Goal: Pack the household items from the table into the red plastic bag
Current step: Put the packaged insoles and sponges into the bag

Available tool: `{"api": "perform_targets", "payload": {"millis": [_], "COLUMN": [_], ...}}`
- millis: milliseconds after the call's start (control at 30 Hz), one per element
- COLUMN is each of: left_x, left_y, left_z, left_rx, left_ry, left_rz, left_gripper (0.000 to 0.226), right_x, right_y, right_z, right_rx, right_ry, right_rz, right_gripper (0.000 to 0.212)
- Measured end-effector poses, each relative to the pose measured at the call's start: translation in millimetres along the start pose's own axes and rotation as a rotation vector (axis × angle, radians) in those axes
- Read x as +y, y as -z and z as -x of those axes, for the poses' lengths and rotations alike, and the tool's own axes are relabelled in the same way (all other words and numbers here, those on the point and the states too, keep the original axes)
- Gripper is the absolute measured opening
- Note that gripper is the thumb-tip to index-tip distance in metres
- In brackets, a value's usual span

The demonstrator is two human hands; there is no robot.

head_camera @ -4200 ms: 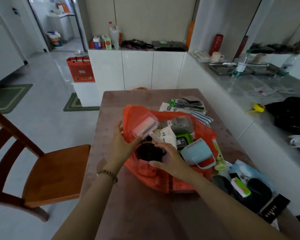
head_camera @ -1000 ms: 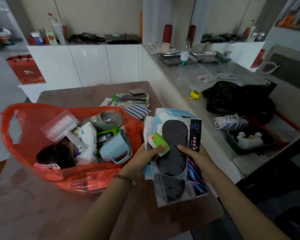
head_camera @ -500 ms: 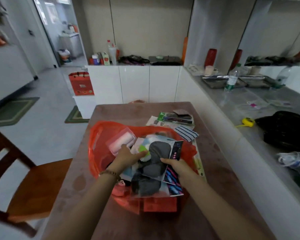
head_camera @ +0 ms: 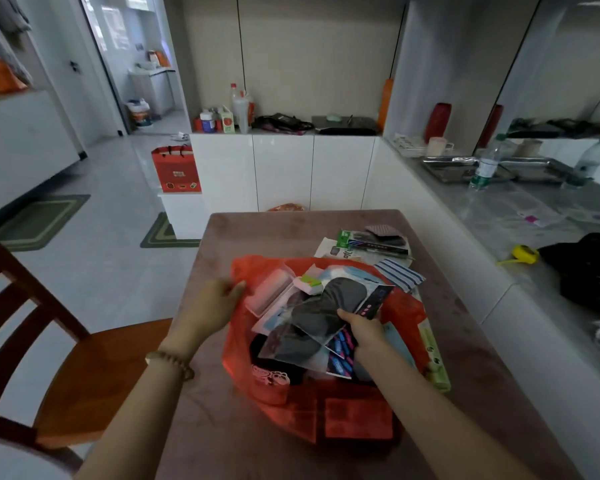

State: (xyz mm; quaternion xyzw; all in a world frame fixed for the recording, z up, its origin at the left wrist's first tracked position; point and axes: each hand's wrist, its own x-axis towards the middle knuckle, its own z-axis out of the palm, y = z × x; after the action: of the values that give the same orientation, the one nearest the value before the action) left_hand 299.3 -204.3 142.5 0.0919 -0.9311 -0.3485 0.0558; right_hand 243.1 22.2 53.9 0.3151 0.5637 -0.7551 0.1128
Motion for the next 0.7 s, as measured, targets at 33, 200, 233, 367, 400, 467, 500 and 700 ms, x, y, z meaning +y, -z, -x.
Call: {"api": "perform_targets", "payload": {"millis": [33,200,233,367,400,467,500,700], "left_x": [0,1,4,25,25,22,20,9], "left_y": [0,8,10,0,-3,-4,-3,-2], "left_z": [2,13,12,9,7,6,6,9], "left_rx": [-0.021,-0.02,-0.007,-0.001,0.0,0.002,-0.004,-0.009], "left_ry": [-0.054,-0.071,-0.071,-0.099,-0.094,-0.085,-0.084,-0.058], "left_rz": [0.103,0.648,0.693,0.815,0.833,0.873,0.889,0.939], "left_gripper": [0.034,0.033,0.033,0.029,0.027,0.033,0.035,0.028], "right_x": [2,10,13,10,9,7,9,25], "right_y": [-7,-46,-52,-48,-38,-12,1,-1], "right_z": [1,13,11,20,23,28,32,38], "right_rx": [0.041,0.239,0.24,0.011,-0.031,0.037,0.102,-0.427], "right_ry": [0.02,0.099,0.112,0.123,0.122,0.223,0.365,0.801], "right_rz": [-0.012,0.03,0.073,0.3,0.373,0.62,0.734,1.486], "right_gripper": [0.055,0.062,0.067,0.091,0.098,0.122,0.122,0.069]}}
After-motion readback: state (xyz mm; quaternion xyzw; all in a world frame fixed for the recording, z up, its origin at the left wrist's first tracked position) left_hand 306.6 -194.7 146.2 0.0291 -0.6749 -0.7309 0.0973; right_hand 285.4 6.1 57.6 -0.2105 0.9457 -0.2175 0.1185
